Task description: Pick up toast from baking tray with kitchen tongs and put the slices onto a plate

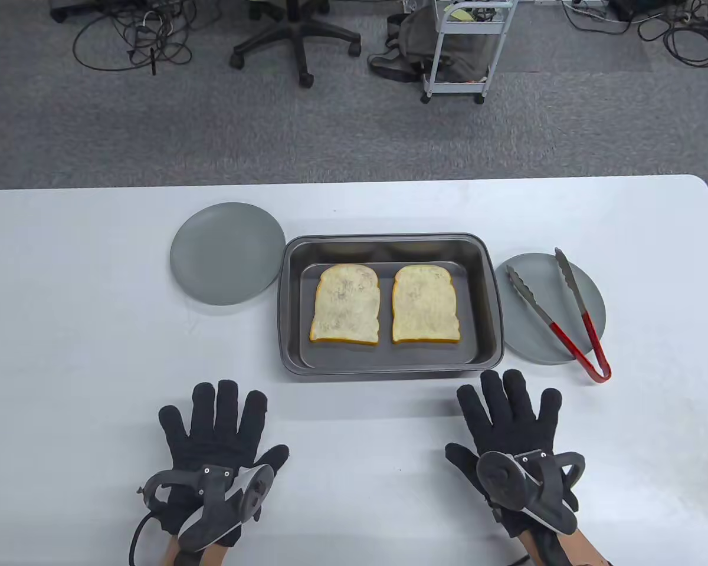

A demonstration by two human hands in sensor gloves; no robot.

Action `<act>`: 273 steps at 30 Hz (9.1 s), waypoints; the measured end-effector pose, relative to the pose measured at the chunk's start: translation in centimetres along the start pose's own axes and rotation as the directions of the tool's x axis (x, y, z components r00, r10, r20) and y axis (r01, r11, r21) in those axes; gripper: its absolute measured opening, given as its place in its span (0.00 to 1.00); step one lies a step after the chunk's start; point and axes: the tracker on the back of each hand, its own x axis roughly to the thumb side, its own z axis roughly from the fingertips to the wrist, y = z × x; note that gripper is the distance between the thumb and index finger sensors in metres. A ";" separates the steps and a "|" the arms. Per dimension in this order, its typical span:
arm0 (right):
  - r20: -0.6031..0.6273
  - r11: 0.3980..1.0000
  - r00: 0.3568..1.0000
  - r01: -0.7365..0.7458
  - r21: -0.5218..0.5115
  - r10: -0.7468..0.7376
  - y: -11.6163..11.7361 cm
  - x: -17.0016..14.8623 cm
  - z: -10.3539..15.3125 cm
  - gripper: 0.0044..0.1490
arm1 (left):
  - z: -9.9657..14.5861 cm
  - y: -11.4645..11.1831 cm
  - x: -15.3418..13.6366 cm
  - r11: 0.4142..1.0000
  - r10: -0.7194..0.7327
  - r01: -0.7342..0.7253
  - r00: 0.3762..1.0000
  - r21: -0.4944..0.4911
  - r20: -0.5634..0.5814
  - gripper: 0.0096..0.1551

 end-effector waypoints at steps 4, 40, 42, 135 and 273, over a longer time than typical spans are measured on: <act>0.003 1.000 1.000 -0.001 0.007 0.001 0.0 0.0 0.0 0.57 | 0.0 0.0 0.0 1.000 0.000 0.000 1.000 0.001 0.002 0.52; -0.069 0.998 0.997 0.049 0.034 -0.046 -0.6 -1.5 -0.5 0.58 | 0.2 0.2 -0.2 1.000 0.024 -0.024 1.000 0.003 -0.016 0.52; -0.118 0.998 0.992 0.055 0.023 -0.052 -1.1 -2.8 -1.5 0.58 | 0.1 0.2 -0.2 1.000 0.029 -0.029 0.999 0.004 -0.017 0.53; -0.283 0.965 0.925 0.261 -0.016 -0.255 -1.0 -6.3 -4.4 0.58 | 0.3 0.6 -0.2 0.996 0.076 -0.076 0.997 0.053 -0.005 0.52; -0.390 0.853 0.809 0.512 0.100 -0.440 0.3 -9.5 -4.5 0.58 | -3.5 -4.1 -9.9 0.156 0.927 -0.975 0.090 0.156 -0.365 0.32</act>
